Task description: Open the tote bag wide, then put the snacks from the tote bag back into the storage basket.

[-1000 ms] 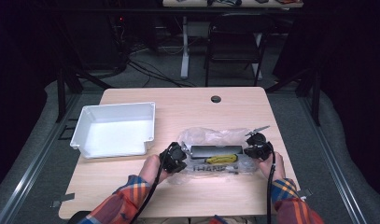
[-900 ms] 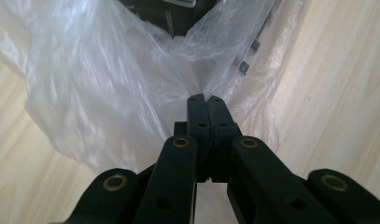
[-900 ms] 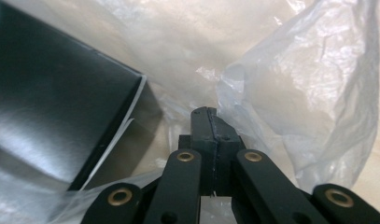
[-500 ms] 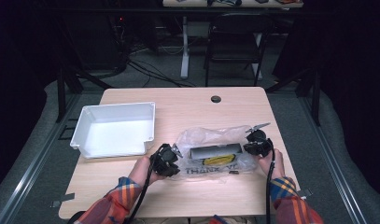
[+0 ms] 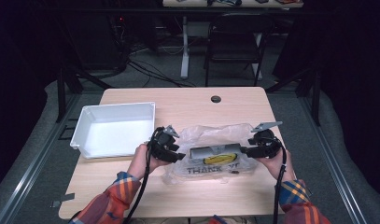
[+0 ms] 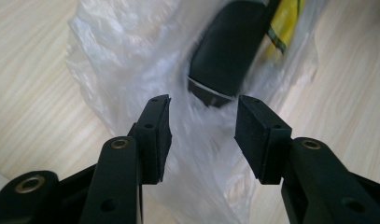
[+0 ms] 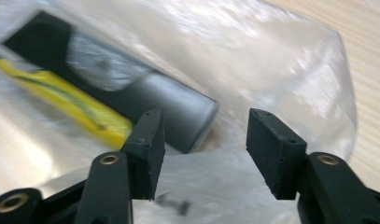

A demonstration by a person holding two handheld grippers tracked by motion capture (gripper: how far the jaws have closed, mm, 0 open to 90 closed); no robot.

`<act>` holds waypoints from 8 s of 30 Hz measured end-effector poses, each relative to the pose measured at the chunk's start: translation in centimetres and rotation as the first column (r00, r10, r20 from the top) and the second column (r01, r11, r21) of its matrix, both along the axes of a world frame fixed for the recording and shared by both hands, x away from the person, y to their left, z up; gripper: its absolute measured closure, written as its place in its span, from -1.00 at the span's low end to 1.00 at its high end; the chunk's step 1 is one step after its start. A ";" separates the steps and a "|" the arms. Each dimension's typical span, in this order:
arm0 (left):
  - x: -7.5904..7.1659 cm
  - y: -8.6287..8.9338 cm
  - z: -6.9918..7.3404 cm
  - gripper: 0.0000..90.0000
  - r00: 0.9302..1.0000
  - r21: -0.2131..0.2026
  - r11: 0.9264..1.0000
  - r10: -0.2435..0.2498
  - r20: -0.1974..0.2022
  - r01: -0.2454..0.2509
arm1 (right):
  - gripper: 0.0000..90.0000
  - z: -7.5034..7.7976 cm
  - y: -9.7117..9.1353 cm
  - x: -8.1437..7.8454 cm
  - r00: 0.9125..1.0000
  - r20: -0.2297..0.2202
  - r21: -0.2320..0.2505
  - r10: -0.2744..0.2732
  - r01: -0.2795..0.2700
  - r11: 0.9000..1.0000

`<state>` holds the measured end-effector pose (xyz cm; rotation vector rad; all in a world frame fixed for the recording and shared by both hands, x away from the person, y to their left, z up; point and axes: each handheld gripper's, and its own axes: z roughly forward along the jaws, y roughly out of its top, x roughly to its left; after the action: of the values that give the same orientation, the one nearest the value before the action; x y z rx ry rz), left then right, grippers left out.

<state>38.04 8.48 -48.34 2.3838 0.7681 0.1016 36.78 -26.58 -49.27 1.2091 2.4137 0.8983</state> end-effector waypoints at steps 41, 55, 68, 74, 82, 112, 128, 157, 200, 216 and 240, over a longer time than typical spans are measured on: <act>10.6 -5.4 -4.7 0.78 0.973 0.287 0.930 0.214 0.089 -0.231 | 1.00 -5.4 6.0 -2.9 0.906 -0.197 -0.131 0.374 -0.403 0.906; 2.7 -4.3 -0.6 -0.04 0.990 0.133 0.986 0.080 0.120 -0.095 | 0.05 0.9 3.7 -2.8 0.962 -0.004 0.087 0.275 -0.273 0.958; 3.4 -1.9 -3.6 0.37 0.983 0.145 0.974 0.160 0.095 -0.172 | 0.39 -2.3 0.1 0.4 0.993 -0.041 -0.027 -0.111 0.110 0.994; 5.2 -2.5 -4.9 0.84 0.979 0.216 0.959 0.161 0.125 -0.185 | 0.58 -3.7 -0.7 1.5 0.983 -0.078 -0.046 -0.164 0.160 0.986; 7.8 -2.7 -5.2 0.82 0.969 0.232 0.943 0.216 0.123 -0.240 | 0.67 -5.3 -0.6 2.6 0.978 -0.095 -0.060 -0.185 0.180 0.982; -1.0 -0.5 0.9 -0.38 0.990 -0.022 0.998 0.055 0.131 -0.052 | 0.06 -0.2 -0.4 1.6 0.992 0.014 0.012 -0.126 0.126 0.992; -2.5 -3.5 -3.9 0.47 0.990 0.116 0.989 -0.104 0.100 0.092 | 0.32 -2.6 0.8 8.3 0.982 -0.152 -0.048 -0.116 0.110 0.993; -2.1 -2.4 -4.7 0.54 0.981 0.142 0.971 -0.189 -0.041 0.193 | 0.57 -3.8 3.0 10.3 0.978 -0.132 -0.095 -0.161 0.150 0.984; 0.5 -1.3 0.9 -0.60 0.993 0.087 0.995 -0.057 0.100 0.048 | -0.77 -1.6 -3.4 -5.9 0.986 -0.143 -0.017 -0.085 0.083 0.996; 2.9 -4.6 1.6 -0.13 0.980 0.163 0.975 -0.171 0.097 0.154 | -0.69 -2.9 -3.4 -5.8 0.989 -0.128 -0.002 -0.068 0.069 0.998; 3.0 -9.3 -1.0 -0.08 0.950 0.270 0.914 -0.313 -0.007 0.303 | -0.67 -3.4 -3.6 -6.0 0.987 -0.150 0.000 -0.060 0.061 0.998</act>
<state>41.03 -0.86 -49.29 2.7224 0.3684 0.1243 30.81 -30.21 -52.70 1.3901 2.4754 0.8229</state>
